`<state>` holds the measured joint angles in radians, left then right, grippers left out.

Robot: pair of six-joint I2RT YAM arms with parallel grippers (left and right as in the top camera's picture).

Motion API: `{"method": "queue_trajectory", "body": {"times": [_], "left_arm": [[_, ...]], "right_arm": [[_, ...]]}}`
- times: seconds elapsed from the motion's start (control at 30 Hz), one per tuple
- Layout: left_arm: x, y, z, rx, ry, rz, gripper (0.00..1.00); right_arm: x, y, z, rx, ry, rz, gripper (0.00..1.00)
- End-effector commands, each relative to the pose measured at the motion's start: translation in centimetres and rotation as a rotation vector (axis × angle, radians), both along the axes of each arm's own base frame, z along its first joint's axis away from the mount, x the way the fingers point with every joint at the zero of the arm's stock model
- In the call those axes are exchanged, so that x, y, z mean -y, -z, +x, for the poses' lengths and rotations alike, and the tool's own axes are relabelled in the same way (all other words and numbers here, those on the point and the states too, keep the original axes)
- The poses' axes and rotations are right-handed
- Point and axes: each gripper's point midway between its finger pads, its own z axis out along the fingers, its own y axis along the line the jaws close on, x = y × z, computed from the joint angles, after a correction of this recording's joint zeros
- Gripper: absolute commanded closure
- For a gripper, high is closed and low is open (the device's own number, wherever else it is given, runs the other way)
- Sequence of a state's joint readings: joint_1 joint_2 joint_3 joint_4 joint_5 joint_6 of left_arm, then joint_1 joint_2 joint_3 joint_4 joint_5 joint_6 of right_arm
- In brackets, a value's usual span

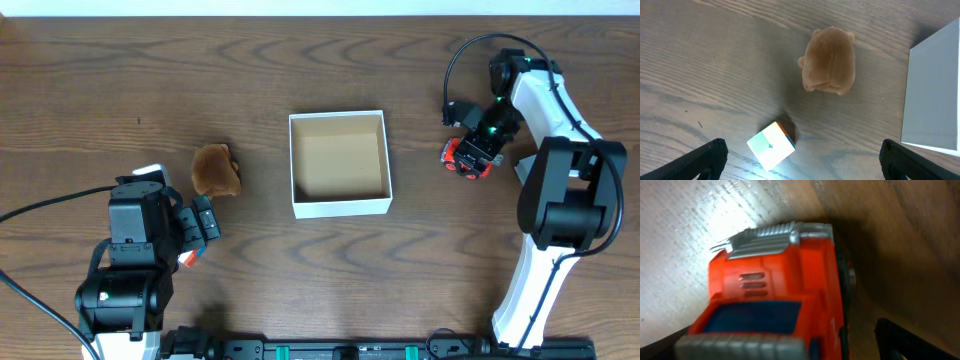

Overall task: Pack container
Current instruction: 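Reach the right gripper to the red fire truck and grasp it, then lift the red fire truck and lower it into the white box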

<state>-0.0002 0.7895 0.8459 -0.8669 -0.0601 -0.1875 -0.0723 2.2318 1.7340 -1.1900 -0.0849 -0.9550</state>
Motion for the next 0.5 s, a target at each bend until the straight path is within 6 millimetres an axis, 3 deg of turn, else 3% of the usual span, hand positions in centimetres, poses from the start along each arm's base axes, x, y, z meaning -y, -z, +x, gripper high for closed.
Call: {"method": "queue_trajectory", "body": {"times": [0.0, 0.47], "left_arm": [[-0.34, -0.97, 0.24, 0.026, -0.023, 0.001, 0.02], [-0.34, -0.97, 0.24, 0.026, -0.023, 0.001, 0.02]], "right_arm": [[-0.60, 0.22, 0.32, 0.008, -0.015, 0.005, 0.03], [-0.81, 0.20, 0.26, 0.001, 0.031, 0.013, 0.41]]}}
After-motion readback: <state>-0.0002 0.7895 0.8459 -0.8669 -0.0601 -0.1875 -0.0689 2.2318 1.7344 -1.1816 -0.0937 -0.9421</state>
